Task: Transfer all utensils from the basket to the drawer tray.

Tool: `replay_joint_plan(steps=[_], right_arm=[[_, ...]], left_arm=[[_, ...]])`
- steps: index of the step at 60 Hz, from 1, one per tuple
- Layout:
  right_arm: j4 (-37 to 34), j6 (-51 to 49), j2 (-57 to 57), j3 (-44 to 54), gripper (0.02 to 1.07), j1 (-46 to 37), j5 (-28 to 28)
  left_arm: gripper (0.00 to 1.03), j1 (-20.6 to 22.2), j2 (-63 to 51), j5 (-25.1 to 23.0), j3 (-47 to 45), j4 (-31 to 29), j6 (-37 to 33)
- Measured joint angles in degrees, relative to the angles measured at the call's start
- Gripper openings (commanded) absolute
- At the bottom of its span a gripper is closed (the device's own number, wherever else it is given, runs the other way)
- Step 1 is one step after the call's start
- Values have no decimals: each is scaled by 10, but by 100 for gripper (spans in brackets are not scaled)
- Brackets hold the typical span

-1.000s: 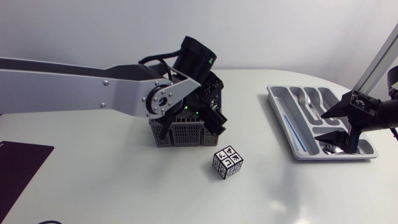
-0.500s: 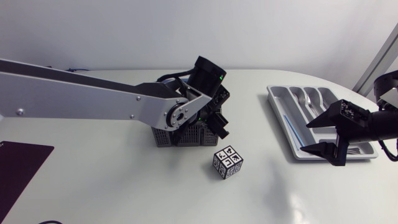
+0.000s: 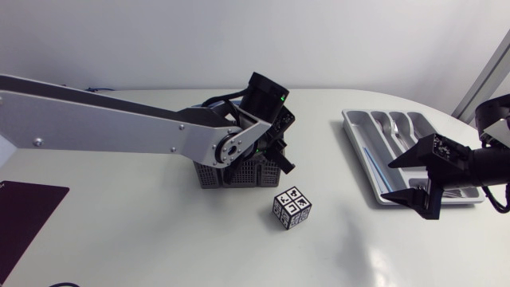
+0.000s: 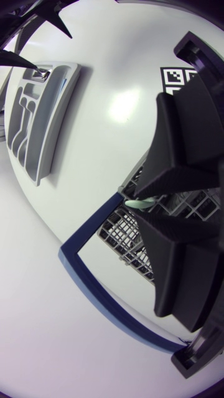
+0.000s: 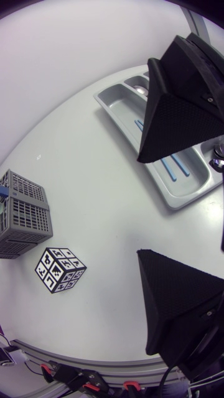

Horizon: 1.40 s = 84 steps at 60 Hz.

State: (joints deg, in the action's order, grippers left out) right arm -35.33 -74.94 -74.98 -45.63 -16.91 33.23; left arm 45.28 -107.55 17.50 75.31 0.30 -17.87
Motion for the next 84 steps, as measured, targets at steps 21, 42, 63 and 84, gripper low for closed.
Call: replay_joint_plan(steps=[21,42,63,84], right_arm=[[12,4,12,19,102,7,0],[13,10,25,36,102,16,0],[12,23,55,49,102,37,0],[19,78,110,53,102,65,14]], left_arm=[[3,-1,2,5,0,13,-2],[3,4,50,21,-47,75,-38],[3,51,78,88,-128,224,-159],[4,64,117,111,-178,296,-225]])
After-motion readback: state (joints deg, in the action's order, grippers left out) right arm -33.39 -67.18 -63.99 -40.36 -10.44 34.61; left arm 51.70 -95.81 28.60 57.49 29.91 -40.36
